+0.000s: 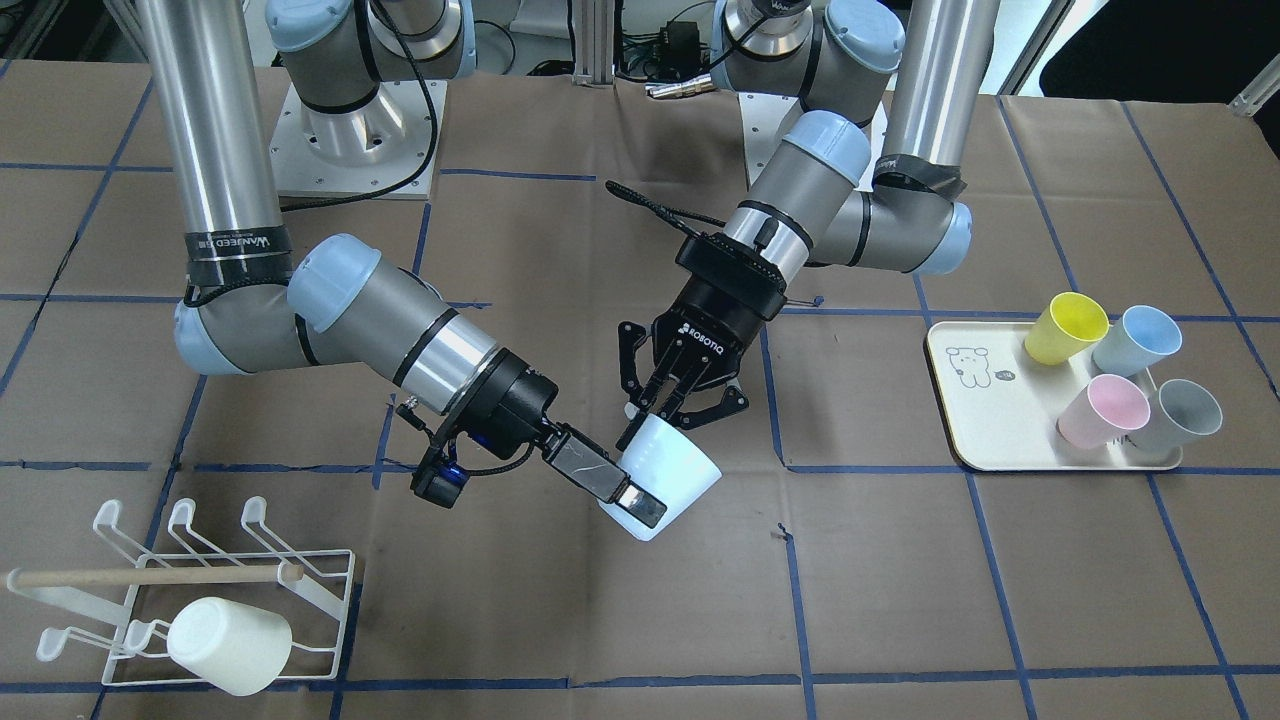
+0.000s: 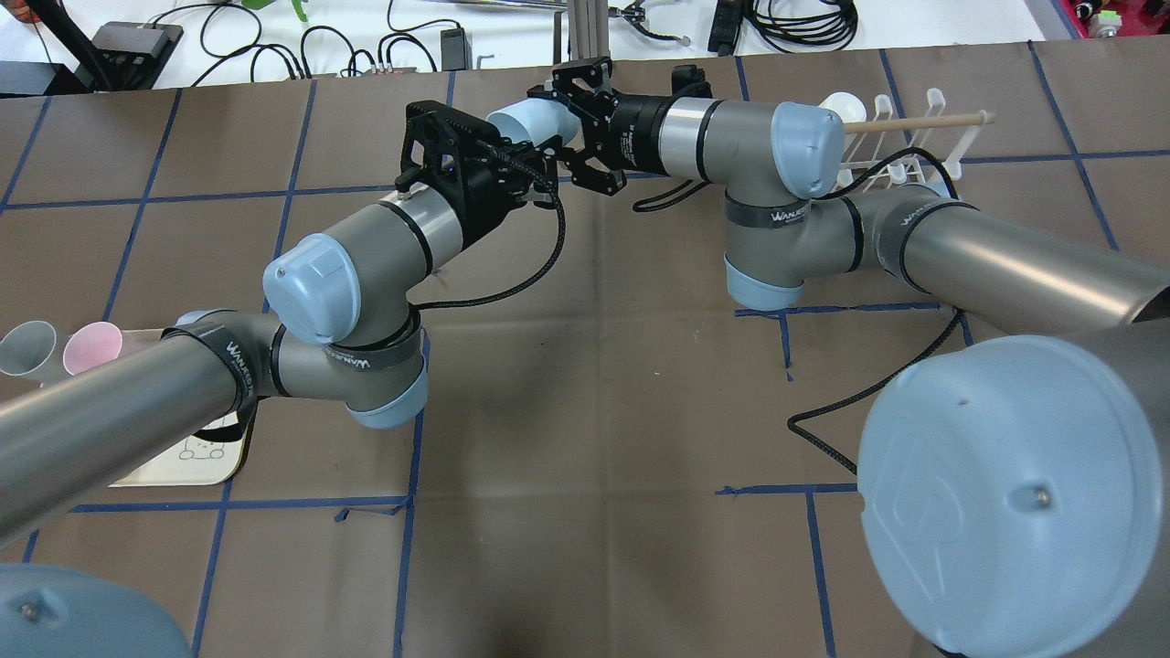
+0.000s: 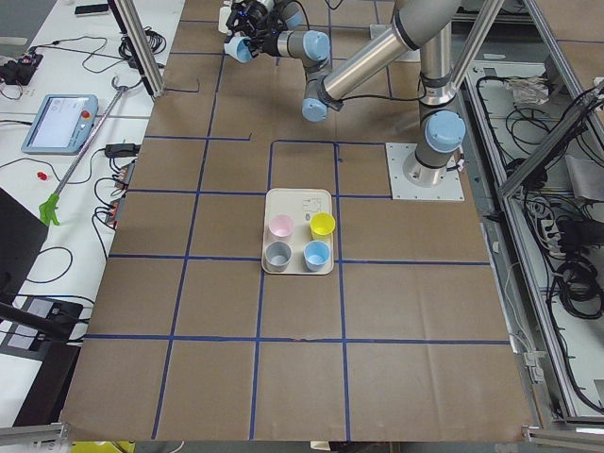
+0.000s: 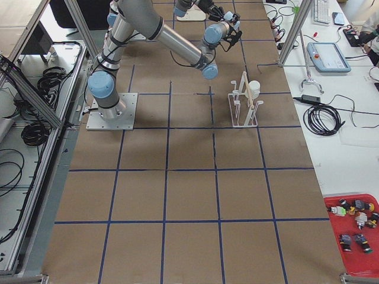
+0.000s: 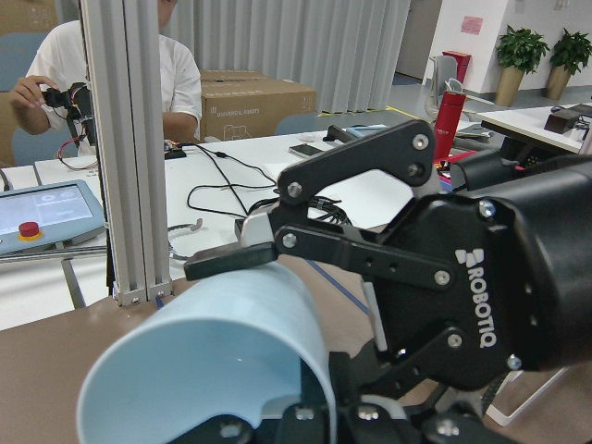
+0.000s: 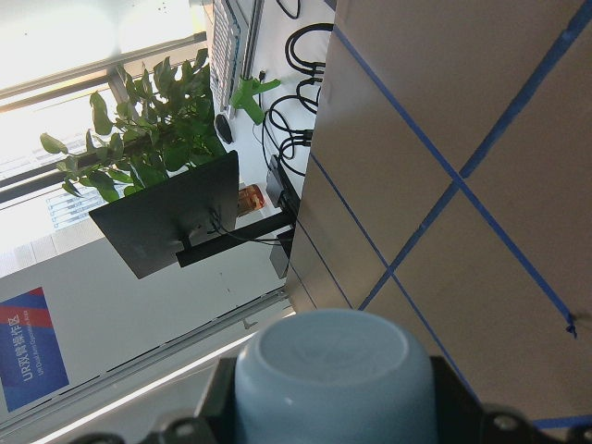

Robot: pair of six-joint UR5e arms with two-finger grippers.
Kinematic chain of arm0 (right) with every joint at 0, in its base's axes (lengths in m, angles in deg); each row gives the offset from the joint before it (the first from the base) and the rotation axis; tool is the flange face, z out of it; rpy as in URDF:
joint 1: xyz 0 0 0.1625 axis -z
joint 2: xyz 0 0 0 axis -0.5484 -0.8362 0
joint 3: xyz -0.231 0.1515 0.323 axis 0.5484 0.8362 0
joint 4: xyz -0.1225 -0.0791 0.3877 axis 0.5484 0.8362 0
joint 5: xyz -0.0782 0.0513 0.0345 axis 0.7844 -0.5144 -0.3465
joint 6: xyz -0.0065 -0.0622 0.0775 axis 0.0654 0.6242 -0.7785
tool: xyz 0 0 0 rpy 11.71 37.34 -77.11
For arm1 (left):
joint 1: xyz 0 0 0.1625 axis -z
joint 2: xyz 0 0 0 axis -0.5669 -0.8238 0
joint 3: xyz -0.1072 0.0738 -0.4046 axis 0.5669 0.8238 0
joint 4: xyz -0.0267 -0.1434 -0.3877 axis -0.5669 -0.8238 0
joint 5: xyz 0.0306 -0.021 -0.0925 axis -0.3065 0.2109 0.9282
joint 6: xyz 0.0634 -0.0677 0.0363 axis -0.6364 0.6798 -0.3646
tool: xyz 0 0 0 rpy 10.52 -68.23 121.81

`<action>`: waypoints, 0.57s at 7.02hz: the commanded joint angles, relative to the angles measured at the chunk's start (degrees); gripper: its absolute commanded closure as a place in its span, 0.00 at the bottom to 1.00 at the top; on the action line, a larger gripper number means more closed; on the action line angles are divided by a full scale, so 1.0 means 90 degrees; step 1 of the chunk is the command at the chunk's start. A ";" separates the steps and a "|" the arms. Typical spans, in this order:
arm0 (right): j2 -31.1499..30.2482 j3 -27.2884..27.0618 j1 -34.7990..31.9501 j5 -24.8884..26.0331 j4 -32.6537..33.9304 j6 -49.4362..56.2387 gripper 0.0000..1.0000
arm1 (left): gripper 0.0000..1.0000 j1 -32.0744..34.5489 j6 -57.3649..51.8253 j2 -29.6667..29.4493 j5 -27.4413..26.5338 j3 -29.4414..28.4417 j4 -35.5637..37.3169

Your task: Transfer IKEA cup to right arm and place on rack

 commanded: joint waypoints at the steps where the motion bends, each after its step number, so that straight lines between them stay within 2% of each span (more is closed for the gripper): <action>1: 0.0002 0.0028 0.0003 -0.0015 0.0008 -0.0059 0.44 | 0.19 -0.0009 -0.0008 0.0073 0.0014 -0.0022 -0.0010; 3: -0.0007 0.0038 0.0003 -0.0015 0.0008 -0.0059 0.44 | 0.02 -0.0057 -0.0008 0.0103 0.0063 0.0026 -0.0010; 4: -0.0008 0.0028 0.0003 -0.0015 0.0008 -0.0059 0.44 | 0.01 -0.0077 -0.0008 0.0141 0.0063 0.0046 -0.0010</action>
